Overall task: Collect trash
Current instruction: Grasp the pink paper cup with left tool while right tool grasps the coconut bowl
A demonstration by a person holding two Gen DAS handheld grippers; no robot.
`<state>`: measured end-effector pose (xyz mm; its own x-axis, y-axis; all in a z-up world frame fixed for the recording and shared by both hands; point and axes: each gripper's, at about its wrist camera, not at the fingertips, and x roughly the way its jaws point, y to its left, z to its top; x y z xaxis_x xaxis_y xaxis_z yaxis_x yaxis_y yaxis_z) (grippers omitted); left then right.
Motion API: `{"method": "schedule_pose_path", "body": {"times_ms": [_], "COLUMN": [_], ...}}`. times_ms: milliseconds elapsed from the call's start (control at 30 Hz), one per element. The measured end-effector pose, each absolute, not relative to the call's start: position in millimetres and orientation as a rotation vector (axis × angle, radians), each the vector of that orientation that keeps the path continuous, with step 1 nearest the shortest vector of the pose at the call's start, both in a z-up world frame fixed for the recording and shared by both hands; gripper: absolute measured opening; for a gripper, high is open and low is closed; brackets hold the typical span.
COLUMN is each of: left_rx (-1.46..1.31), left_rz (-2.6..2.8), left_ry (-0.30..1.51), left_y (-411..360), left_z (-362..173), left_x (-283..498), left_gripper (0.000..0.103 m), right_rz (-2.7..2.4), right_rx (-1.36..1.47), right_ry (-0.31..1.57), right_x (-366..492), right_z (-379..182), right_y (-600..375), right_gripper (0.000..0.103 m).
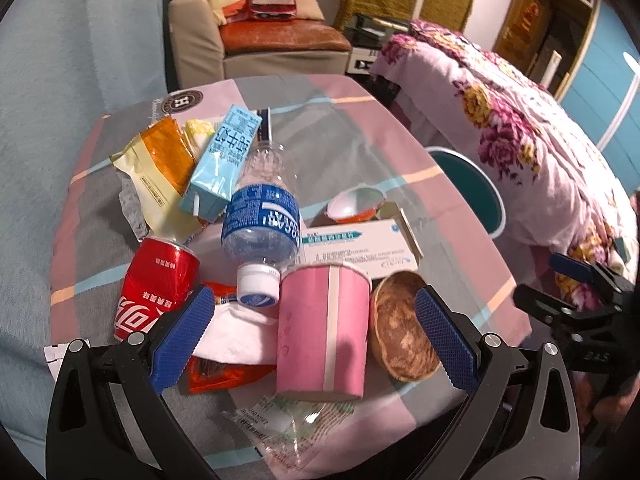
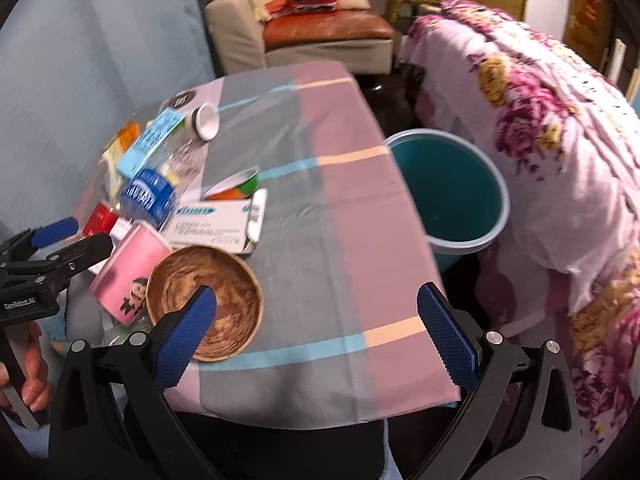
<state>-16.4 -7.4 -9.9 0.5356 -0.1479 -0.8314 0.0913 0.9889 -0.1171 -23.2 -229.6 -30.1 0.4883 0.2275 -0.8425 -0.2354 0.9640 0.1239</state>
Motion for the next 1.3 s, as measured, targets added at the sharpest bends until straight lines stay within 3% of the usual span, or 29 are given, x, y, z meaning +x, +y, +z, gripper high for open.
{"method": "schedule_pose_path", "body": {"times_ms": [100, 167, 400, 533, 600, 667, 700, 767, 833, 1033, 1100, 1300], "left_rx": [-0.049, -0.049, -0.078, -0.089, -0.069, -0.053, -0.048, -0.031, -0.027, -0.009, -0.001, 0.006], "left_rz": [-0.151, -0.153, -0.162, -0.212, -0.232, -0.251, -0.259, -0.257, -0.254, -0.268, -0.277, -0.283], "left_ry": [1.011, 1.020, 1.056, 1.088, 1.101, 1.113, 1.118, 1.124, 1.136, 1.180, 1.190, 1.224], "left_y": [-2, 3, 21, 21, 16, 11, 10, 6, 3, -12, -19, -38], "left_z": [-14, -17, -27, -30, -32, -34, -36, -39, -45, -60, -64, -82], "left_x": [-18, -16, -13, -18, -22, -26, -26, -27, -25, -23, -21, -5], "left_gripper": [0.100, 0.100, 0.100, 0.092, 0.085, 0.079, 0.078, 0.077, 0.075, 0.075, 0.062, 0.063], "right_rz": [0.340, 0.378, 0.483, 0.519, 0.531, 0.547, 0.543, 0.550, 0.543, 0.454, 0.417, 0.360], "right_rx": [0.004, 0.016, 0.000, 0.004, 0.002, 0.011, 0.003, 0.028, 0.055, 0.070, 0.066, 0.069], "right_ry": [1.067, 1.099, 1.167, 1.178, 1.189, 1.209, 1.198, 1.206, 1.200, 1.160, 1.143, 1.147], "right_x": [-19, -13, 5, 13, 15, 16, 15, 14, 13, 11, 11, 12], "right_z": [-45, -56, -88, -98, -103, -107, -107, -106, -101, -87, -82, -83], "right_y": [-221, -215, -190, -181, -177, -179, -179, -183, -193, -223, -235, -250], "right_gripper": [0.090, 0.077, 0.063, 0.061, 0.056, 0.032, 0.030, 0.014, 0.008, 0.005, 0.005, 0.005]}}
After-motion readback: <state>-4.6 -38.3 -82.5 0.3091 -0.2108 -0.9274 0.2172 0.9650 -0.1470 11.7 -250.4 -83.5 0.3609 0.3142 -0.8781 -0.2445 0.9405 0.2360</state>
